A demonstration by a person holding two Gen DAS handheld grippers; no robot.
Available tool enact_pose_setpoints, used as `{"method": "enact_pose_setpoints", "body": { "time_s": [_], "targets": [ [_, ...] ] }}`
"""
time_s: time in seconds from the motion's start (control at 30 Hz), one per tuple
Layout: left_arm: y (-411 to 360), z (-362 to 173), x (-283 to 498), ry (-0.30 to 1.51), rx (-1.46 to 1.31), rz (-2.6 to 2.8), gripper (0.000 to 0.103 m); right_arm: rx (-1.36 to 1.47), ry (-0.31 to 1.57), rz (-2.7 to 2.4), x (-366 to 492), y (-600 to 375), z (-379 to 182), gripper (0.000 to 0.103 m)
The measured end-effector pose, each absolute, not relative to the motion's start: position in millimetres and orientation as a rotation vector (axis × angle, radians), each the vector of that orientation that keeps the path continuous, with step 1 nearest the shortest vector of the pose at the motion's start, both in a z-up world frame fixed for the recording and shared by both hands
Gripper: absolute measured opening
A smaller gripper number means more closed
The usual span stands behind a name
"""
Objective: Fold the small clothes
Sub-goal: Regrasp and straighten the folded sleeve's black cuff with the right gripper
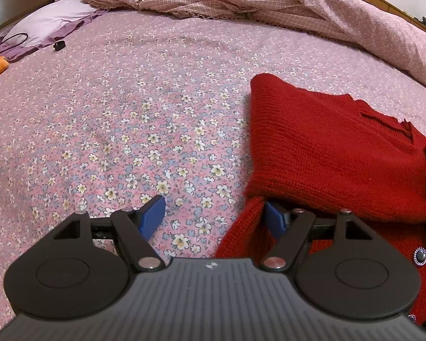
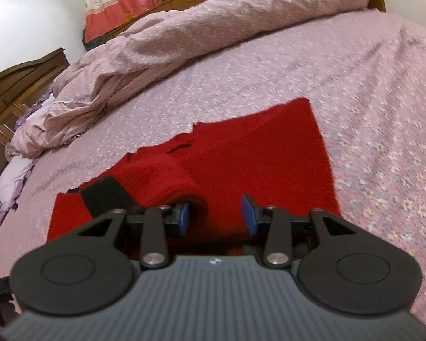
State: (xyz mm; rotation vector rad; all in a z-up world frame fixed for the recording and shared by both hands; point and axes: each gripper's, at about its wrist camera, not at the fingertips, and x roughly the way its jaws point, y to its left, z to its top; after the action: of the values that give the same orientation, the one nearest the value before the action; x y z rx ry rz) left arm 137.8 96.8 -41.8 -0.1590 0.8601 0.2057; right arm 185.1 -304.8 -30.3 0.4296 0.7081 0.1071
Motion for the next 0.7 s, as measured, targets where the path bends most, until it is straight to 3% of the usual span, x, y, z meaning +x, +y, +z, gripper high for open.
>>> {"method": "enact_pose_setpoints", "body": {
  "time_s": [0.23,0.7],
  "targets": [
    [95,-39,138,0.871,-0.151,0.21,0.079,0.537,0.728,0.068,173,-335,-34,0.04],
    [79,14,124,0.791,-0.087,0.124,0.079,0.336,0.666,-0.007,163,-363,1,0.043]
  ]
}}
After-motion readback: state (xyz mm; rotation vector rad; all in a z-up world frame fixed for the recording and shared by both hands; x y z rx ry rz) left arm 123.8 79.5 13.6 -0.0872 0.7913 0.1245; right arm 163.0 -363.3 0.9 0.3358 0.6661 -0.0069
